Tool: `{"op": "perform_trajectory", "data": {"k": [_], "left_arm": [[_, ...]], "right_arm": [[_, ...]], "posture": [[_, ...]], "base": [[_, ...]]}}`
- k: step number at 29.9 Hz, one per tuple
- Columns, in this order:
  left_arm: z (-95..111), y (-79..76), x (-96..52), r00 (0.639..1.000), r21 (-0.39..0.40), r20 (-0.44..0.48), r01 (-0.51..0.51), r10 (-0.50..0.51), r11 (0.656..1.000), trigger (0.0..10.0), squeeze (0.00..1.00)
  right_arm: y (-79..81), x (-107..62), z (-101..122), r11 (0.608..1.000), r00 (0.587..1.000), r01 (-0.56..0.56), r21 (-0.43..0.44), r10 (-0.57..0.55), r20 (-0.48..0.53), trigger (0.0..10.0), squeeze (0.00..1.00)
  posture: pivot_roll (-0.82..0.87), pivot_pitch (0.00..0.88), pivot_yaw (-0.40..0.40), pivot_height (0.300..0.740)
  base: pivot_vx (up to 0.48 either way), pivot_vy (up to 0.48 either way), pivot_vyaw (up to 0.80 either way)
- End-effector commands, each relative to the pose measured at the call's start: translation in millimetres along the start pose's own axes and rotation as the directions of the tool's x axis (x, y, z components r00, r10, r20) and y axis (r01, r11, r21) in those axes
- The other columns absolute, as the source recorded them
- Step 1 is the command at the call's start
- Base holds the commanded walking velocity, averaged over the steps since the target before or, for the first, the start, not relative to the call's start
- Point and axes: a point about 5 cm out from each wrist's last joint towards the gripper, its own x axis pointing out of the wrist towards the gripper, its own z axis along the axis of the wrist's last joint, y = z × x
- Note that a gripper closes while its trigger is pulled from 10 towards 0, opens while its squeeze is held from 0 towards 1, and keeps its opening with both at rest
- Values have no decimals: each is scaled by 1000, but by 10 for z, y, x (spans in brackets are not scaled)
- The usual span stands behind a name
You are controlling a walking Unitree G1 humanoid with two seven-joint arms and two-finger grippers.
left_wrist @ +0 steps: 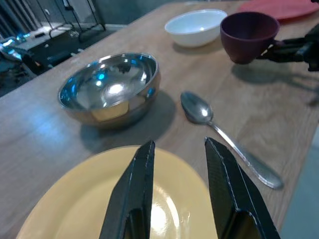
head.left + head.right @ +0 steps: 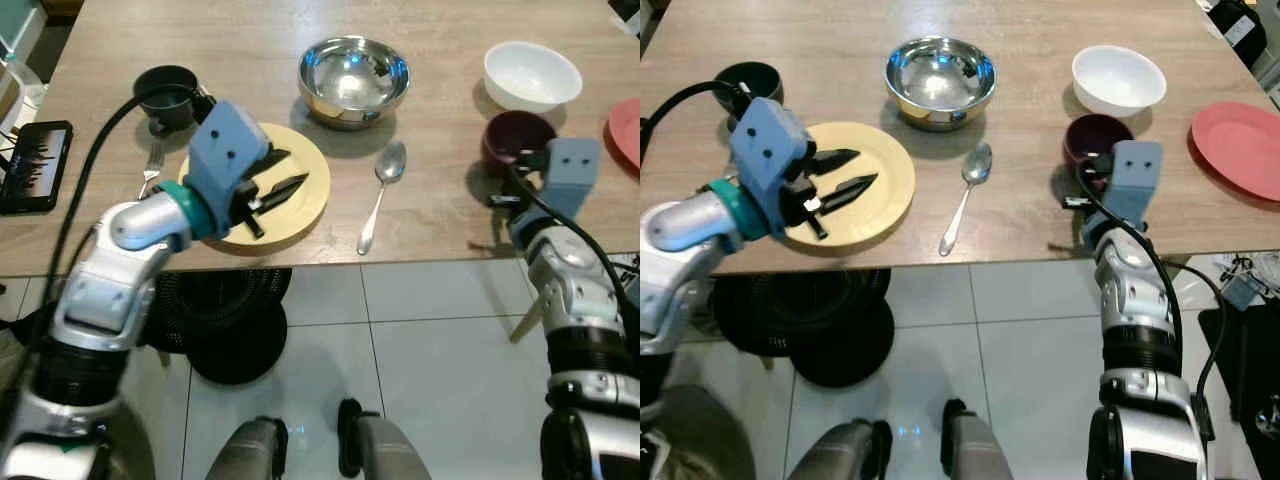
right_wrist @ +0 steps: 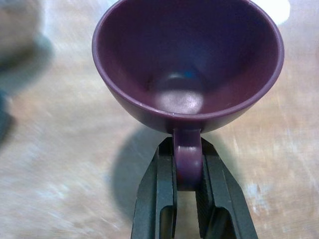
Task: Setting the table
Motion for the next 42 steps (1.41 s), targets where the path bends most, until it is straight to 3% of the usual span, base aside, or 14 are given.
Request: {"op": "perform_trajectory", "data": {"k": [1,2,7,11,15,30,42], "left_arm": [[-96,16,-4,997,-28,-38,-75,74,997,10000,0],[-127,42,4,988,-64,-46,-150,147,987,10000,0],[-168,86,7,970,-104,-64,-241,236,965,10000,0],[-179,123,7,964,-86,-67,-264,259,961,10000,0],[-217,289,14,927,-59,-75,-371,367,927,10000,0],[-247,296,55,905,-73,-82,-424,418,903,10000,0],[-250,302,76,902,-71,-75,-430,425,900,10000,0]], "right_arm": [[-2,-50,83,999,997,10,35,-13,75,10000,0],[9,-86,142,997,992,19,74,-28,122,10000,0],[60,-136,205,990,983,17,138,-41,176,10000,0],[86,-135,181,990,985,12,139,-36,170,10000,0],[133,-112,149,990,987,5,139,-27,158,10000,0],[114,-152,170,993,987,1,119,-20,159,10000,0],[104,-144,165,994,988,2,113,-20,156,10000,0]], "posture": [[84,96,69,740],[82,94,69,740],[84,97,68,740],[85,89,66,740],[84,73,61,740],[73,64,54,740],[74,64,54,740]], "base": [[0,0,0],[0,0,0],[0,0,0],[0,0,0],[0,-73,0],[0,-288,0],[0,0,0]]}}
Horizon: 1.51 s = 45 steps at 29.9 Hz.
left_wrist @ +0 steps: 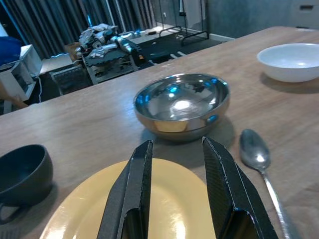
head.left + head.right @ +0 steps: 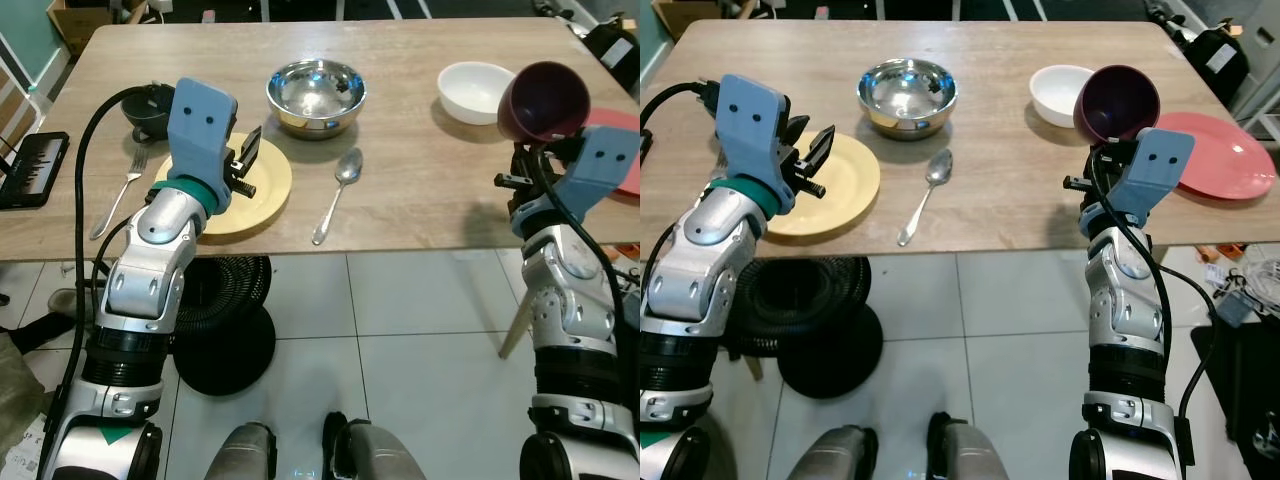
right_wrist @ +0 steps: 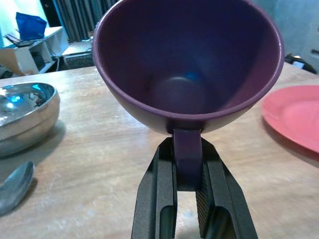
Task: Setting the table
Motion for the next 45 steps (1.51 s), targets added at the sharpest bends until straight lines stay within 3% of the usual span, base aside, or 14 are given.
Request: {"op": "perform_trajectory", "data": {"k": [1,9,30,45], "left_arm": [[-33,12,2,1000,7,-10,-8,8,1000,10000,0],[-1,1,-6,1000,-61,21,-12,13,998,10000,0],[-18,68,18,999,-38,10,-52,52,998,10000,0],[-20,86,21,998,-32,12,-66,66,997,10000,0]], "right_arm": [[-26,-16,-25,1000,1000,6,-3,-6,-8,10000,0],[-42,-19,-20,1000,1000,7,-9,-7,-10,10000,0],[-56,-20,-20,1000,1000,9,-17,-9,-12,10000,0],[-64,-21,-20,1000,1000,13,-17,-13,-12,10000,0]], "posture": [[74,64,54,740],[70,67,53,740],[69,69,55,740],[69,72,56,740]], "base": [[0,0,0],[0,0,0],[0,0,0],[411,0,0]]}}
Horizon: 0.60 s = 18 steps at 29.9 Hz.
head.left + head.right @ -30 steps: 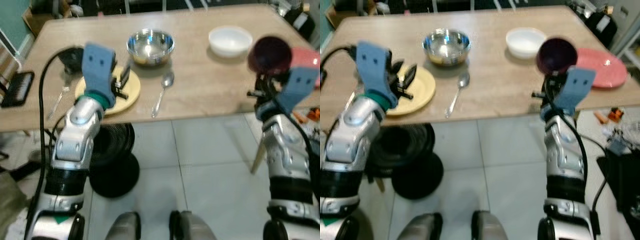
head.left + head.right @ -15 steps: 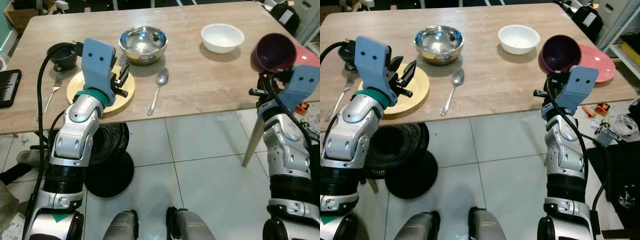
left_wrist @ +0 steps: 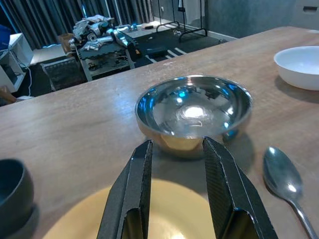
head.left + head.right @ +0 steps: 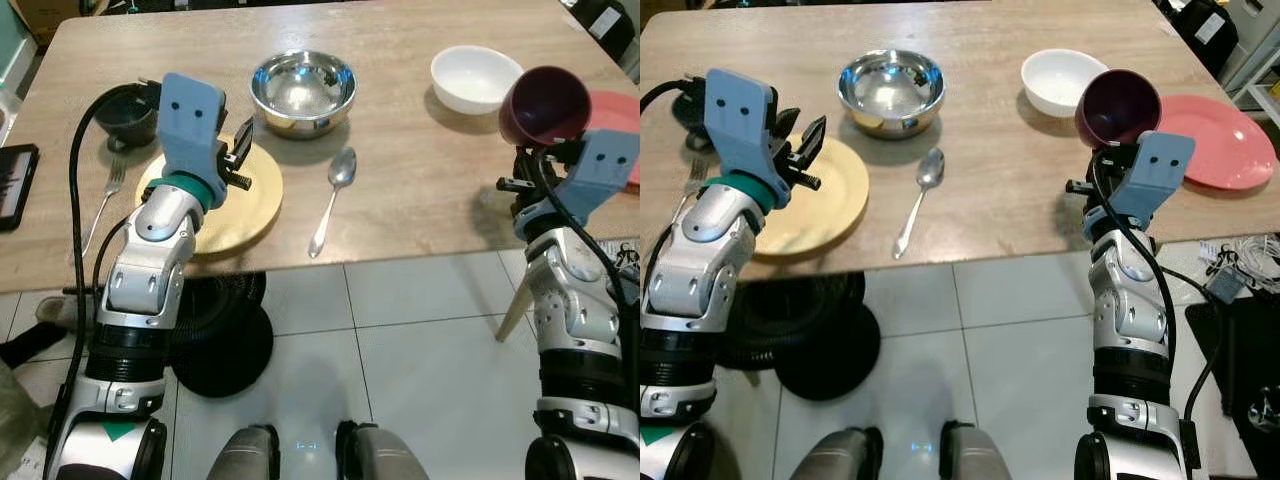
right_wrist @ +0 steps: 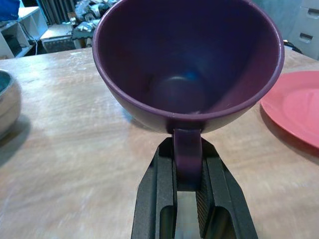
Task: Setting the table
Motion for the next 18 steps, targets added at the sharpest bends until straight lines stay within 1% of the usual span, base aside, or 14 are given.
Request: {"op": "perform_trajectory", "data": {"k": [1,4,7,10,18], "left_arm": [[-34,19,-3,1000,6,-16,-11,11,1000,10000,0],[-35,19,-1,1000,6,-15,-11,11,1000,10000,0],[-36,22,1,1000,8,-15,-12,12,1000,10000,0],[-41,20,4,1000,2,-17,-10,10,1000,10000,0],[-56,-15,5,1000,17,-27,3,-3,1000,10000,0]], "right_arm": [[-18,-7,-7,1000,1000,7,2,-7,-2,10000,0],[-20,-7,-8,1000,1000,8,2,-8,-2,10000,0],[-21,-8,-9,1000,1000,9,2,-9,-2,10000,0],[-20,-7,-8,1000,1000,8,3,-8,-2,10000,0],[-20,-6,-5,1000,1000,8,3,-8,-1,10000,0]], "posture": [[69,72,56,740],[70,72,55,740],[69,72,57,740],[69,72,57,740],[68,71,57,740]], "base": [[375,0,0],[317,0,0],[475,0,0],[267,0,0],[0,0,0]]}}
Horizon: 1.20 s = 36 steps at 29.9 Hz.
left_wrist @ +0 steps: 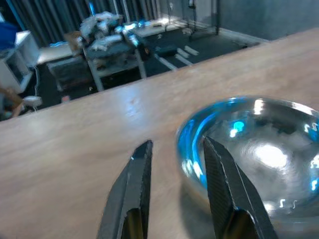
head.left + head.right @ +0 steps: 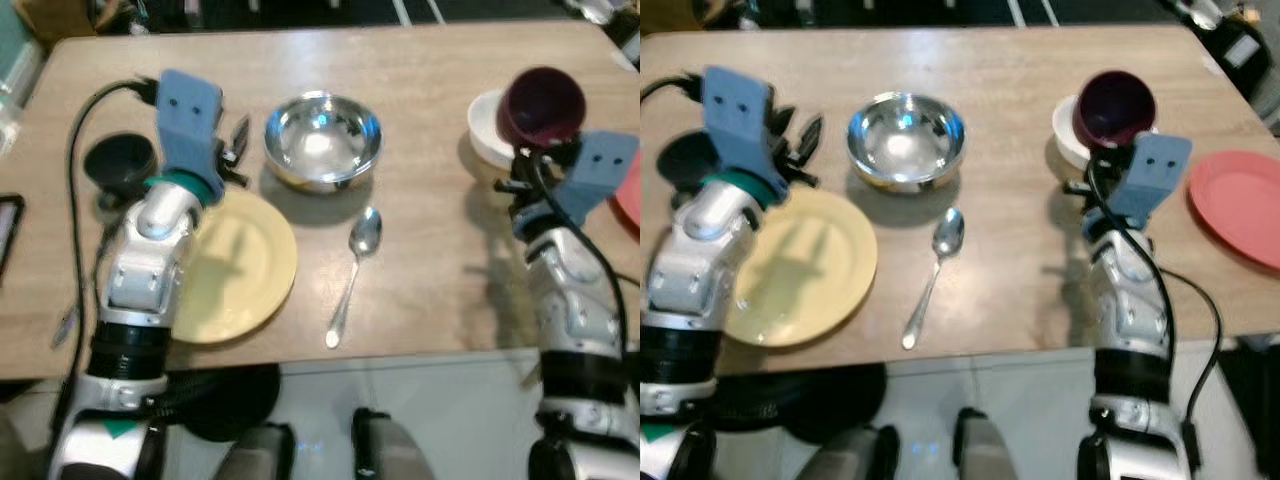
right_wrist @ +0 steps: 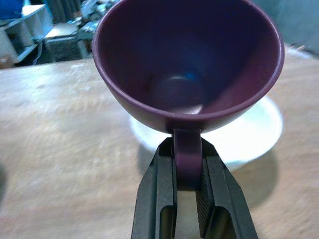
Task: Setting the table
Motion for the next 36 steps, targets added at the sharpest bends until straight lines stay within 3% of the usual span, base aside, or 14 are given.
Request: {"op": "perform_trajectory", "data": {"k": [1,13,17,24,26,28,31,36], "left_arm": [[-86,29,-29,999,12,-36,-8,8,1000,10000,0],[-93,30,-27,999,15,-38,-5,6,1000,10000,0],[-101,26,-31,999,16,-44,3,-2,1000,10000,0],[-118,8,-52,998,22,-52,21,-20,1000,10000,0],[-129,9,-68,998,25,-57,26,-24,999,10000,0],[-144,15,-97,998,29,-64,32,-30,999,10000,0],[-162,23,-122,997,32,-72,35,-32,999,10000,0],[-169,9,-122,996,32,-76,48,-46,998,10000,0]], "right_arm": [[-5,-22,-36,1000,1000,5,10,-4,-9,10000,0],[9,-13,-35,1000,1000,-2,8,2,-8,10000,0],[42,-7,-125,983,995,-77,-168,64,-80,10000,0],[1,-12,-303,961,978,-110,-254,59,-200,10000,0],[-28,-23,-353,966,973,-110,-233,57,-225,10000,0],[-61,-53,-380,986,968,-121,-117,91,-236,10000,0],[-92,-148,-288,974,958,-228,20,228,-177,10000,0],[-217,-222,-276,965,948,-262,-9,255,-189,10000,0]], "posture": [[68,71,57,740],[72,67,56,740],[71,63,56,740],[75,62,53,740],[82,65,48,740],[86,66,46,740],[87,68,47,740],[79,70,53,740]], "base": [[0,0,0],[0,0,0],[0,0,0],[0,0,0],[0,0,0],[0,0,0],[0,0,0],[0,0,0]]}}
